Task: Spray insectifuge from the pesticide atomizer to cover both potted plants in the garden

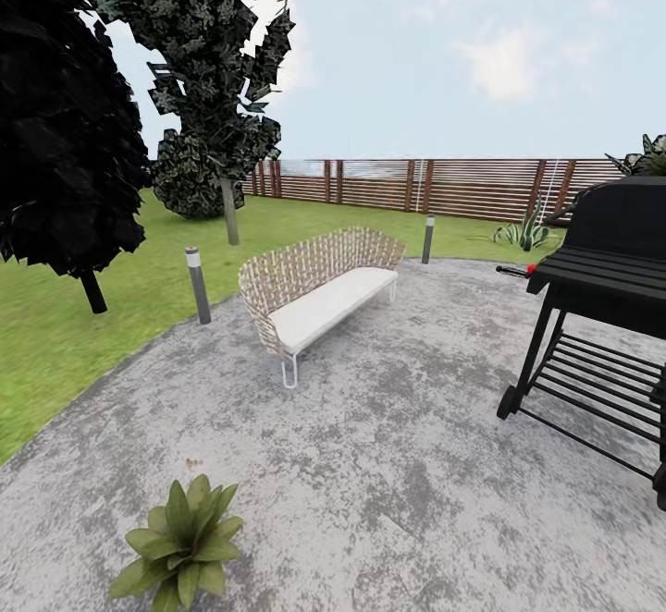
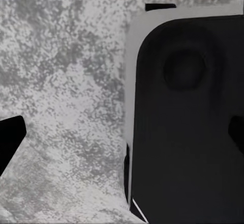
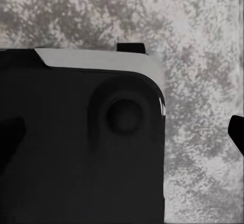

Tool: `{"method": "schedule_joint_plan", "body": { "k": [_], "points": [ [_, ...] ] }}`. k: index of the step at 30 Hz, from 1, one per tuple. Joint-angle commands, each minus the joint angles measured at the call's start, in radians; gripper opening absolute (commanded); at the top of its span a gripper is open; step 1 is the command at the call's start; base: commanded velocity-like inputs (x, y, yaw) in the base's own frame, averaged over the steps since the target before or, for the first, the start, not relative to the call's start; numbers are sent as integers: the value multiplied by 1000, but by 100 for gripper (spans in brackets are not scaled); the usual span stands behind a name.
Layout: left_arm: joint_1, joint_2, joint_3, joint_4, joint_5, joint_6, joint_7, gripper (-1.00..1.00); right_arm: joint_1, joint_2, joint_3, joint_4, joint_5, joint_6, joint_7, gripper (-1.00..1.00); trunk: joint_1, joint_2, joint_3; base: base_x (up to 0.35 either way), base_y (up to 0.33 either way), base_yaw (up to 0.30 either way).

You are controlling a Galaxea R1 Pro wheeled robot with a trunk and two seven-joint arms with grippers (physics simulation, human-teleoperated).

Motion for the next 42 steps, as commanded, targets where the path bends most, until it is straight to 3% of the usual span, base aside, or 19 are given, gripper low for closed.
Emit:
{"method": "schedule_joint_plan", "body": {
  "k": [1, 7, 8, 11, 16, 20, 25, 28, 42],
  "points": [
    [-1, 6, 0, -5, 0, -9, 3, 100, -1, -6, -1, -5, 0, -9, -1, 100, 0, 0, -1, 0, 0, 0],
    [-9, 29, -1, -39, -2, -43, 5, 100, -1, -40, -2, -39, 0, -43, -1, 100, 0, 0, -1, 0, 0, 0],
    [-17, 29, -1, -203, -2, -101, 6, 100, -2, -79, -2, -288, 0, -63, -1, 100, 0, 0, -1, 0, 0, 0],
    [-53, 29, -1, -237, -1, -108, 5, 100, -3, -81, -1, -392, 1, -64, -1, 100, 0, 0, -1, 0, 0, 0],
    [-107, 27, -1, -281, 2, -111, 5, 100, -4, -81, -2, -485, -1, -65, -1, 100, 0, 0, -1, 0, 0, 0],
    [-128, 25, 1, -312, 3, -122, 4, 100, -5, -83, -2, -500, 0, -71, 0, 100, 0, 0, -1, 0, 0, 0],
    [-121, 25, 2, -317, 1, -223, 5, 100, -5, -82, 5, -459, 5, -104, 3, 100, 0, 0, -1, 0, 0, 0],
    [-120, 26, 2, -313, 1, -245, 6, 100, -5, -81, 6, -442, 4, -109, 3, 100, 0, 0, -1, 0, 0, 0],
    [-122, 36, 51, -310, 6, -266, -6, 100, -5, -79, 7, -429, 5, -123, 1, 100, 0, 0, -2, 0, 0, 110]
  ]
}}
